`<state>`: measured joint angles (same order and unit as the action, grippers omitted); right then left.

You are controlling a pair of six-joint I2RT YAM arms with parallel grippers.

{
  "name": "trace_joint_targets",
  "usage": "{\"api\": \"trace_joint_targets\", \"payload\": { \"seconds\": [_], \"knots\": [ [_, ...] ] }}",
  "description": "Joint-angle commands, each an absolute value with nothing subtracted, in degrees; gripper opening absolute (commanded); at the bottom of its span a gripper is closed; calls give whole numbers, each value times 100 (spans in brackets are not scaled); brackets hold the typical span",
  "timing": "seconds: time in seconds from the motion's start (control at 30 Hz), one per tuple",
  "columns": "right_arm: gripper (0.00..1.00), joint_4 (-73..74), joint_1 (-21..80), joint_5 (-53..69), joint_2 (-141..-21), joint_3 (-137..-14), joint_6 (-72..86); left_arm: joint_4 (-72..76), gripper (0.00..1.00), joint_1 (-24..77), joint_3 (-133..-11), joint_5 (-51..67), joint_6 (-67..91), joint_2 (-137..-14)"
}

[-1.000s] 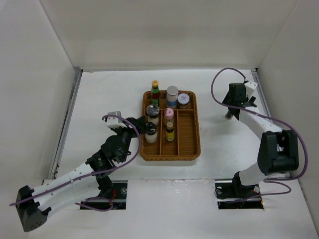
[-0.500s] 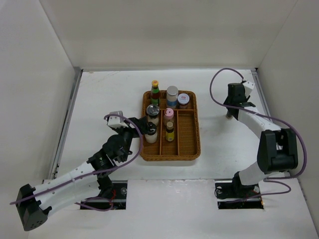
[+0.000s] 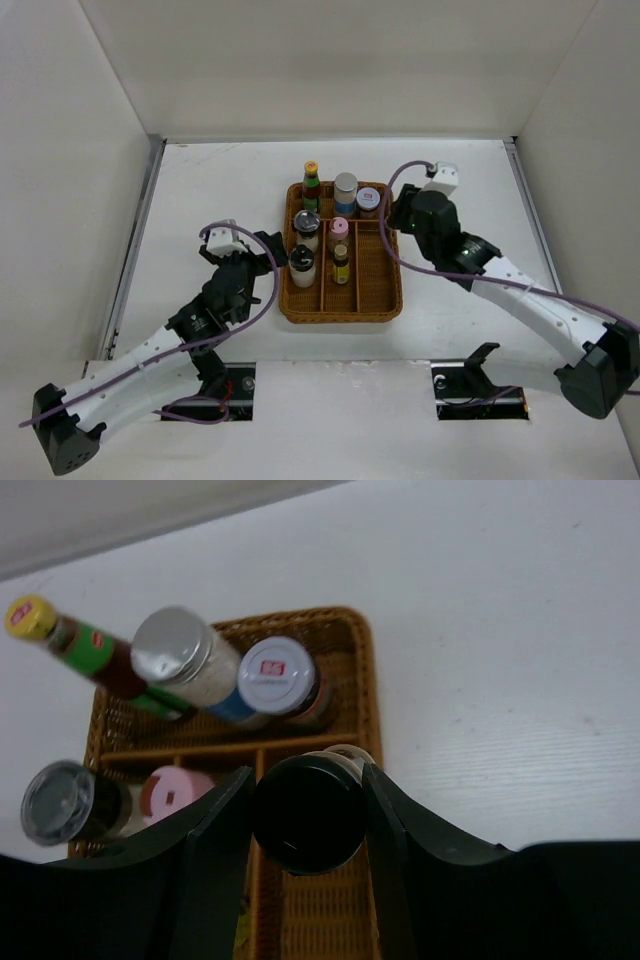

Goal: Organize the condiment bottles

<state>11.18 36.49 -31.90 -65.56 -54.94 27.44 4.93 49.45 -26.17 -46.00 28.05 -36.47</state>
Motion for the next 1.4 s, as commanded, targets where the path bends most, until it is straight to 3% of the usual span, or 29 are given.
{"api": "trace_joint_targets", "payload": {
  "seconds": [0.0,0.4,0.73,0.9,0.97,1.03,1.3,1.37],
  "knots": [
    [32,915,4037,-3252,-6854,-5520,2909,-78,100,4821,-2953,-4860,2988,-3393],
    [32,317,4530,-3155,-8199,-5370,2953,-668,100,4030,-3112,-4211,3700,-3603],
    [38,79,4540,-3173,-8490,-5151,3076,-905,100,3617,-3173,-4096,3946,-3937],
    [53,53,4531,-3182,-8447,-5080,3085,-958,100,3652,-3208,-4078,3981,-4034],
    [67,70,4548,-3225,-8306,-5089,3085,-958,100,3660,-3208,-4078,3981,-4052],
    [75,114,4548,-3269,-8105,-5106,3067,-958,100,3669,-3217,-4087,3981,-4060],
    [99,290,4531,-3401,-7278,-5054,2971,-967,100,3669,-3305,-4078,3981,-4122],
    [100,290,4478,-3419,-7076,-4958,2971,-967,100,3704,-3331,-4078,3981,-4131]
  ]
}}
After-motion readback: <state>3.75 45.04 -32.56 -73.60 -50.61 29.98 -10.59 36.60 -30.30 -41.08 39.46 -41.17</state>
